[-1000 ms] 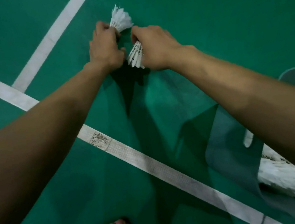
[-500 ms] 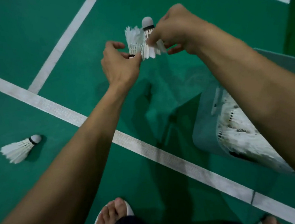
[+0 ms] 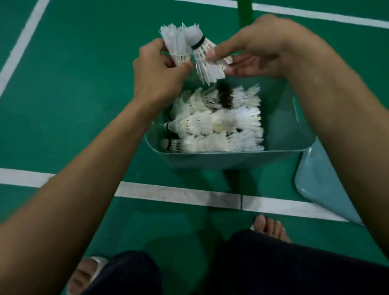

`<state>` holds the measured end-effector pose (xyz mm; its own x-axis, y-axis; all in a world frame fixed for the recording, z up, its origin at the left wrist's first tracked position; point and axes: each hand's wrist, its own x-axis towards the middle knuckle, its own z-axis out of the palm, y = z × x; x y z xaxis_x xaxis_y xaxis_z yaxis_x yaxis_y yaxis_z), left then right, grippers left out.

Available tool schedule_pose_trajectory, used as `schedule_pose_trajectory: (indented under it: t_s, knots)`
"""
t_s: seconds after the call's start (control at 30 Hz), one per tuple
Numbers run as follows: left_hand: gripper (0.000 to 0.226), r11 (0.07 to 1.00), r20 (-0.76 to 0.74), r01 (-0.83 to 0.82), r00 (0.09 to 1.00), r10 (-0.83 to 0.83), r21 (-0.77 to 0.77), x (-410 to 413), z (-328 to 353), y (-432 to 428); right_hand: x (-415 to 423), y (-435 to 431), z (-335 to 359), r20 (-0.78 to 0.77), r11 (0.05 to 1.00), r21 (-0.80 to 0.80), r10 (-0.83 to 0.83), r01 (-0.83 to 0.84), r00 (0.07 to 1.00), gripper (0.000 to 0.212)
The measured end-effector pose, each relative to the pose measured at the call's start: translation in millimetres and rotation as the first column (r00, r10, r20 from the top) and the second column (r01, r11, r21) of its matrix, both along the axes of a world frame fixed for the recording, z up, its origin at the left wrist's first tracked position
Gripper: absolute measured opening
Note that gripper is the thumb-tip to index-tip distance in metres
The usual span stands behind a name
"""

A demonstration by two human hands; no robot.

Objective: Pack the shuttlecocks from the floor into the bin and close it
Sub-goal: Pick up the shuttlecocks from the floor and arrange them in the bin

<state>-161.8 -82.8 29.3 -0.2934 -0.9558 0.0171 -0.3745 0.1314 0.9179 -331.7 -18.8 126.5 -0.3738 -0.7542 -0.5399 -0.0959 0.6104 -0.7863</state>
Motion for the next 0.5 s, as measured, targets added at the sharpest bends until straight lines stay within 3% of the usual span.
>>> schedule_pose_trajectory:
  t_s: [0.07, 0.17, 0.27, 0.33, 0.43, 0.5]
  knots:
    - [0.033, 0.990, 0.045, 0.130, 0.990, -0.133, 0.058, -10, -9, 16, -20, 18, -12, 0.047, 0.993, 0.100, 0.053, -0.058, 0.997, 0.075]
    - [0.032, 0.968, 0.137, 0.190, 0.968, -0.212, 0.161, -19, -23, 27, -41, 40, -27, 0.039, 0.979, 0.171, 0.108, -0.114, 0.993, 0.084]
    - [0.022, 0.961, 0.214, 0.207, 0.946, -0.245, 0.186, -39, -30, 36, -55, 58, -40, -0.020, 0.990, 0.131, 0.054, -0.051, 0.998, 0.049]
    - [0.024, 0.966, 0.289, 0.191, 0.928, -0.235, 0.172, -55, -31, 42, -59, 69, -46, -0.210, 0.994, 0.103, 0.042, -0.020, 0.977, 0.028]
    - [0.041, 0.963, 0.368, 0.225, 0.891, -0.265, 0.149, -75, -35, 51, -64, 81, -53, -0.632, 0.988, 0.146, 0.133, -0.051, 0.763, 0.018]
    - [0.042, 0.961, 0.422, 0.249, 0.864, -0.275, 0.116, -82, -38, 55, -60, 85, -59, -0.769, 0.981, 0.171, 0.190, -0.090, 0.610, 0.027]
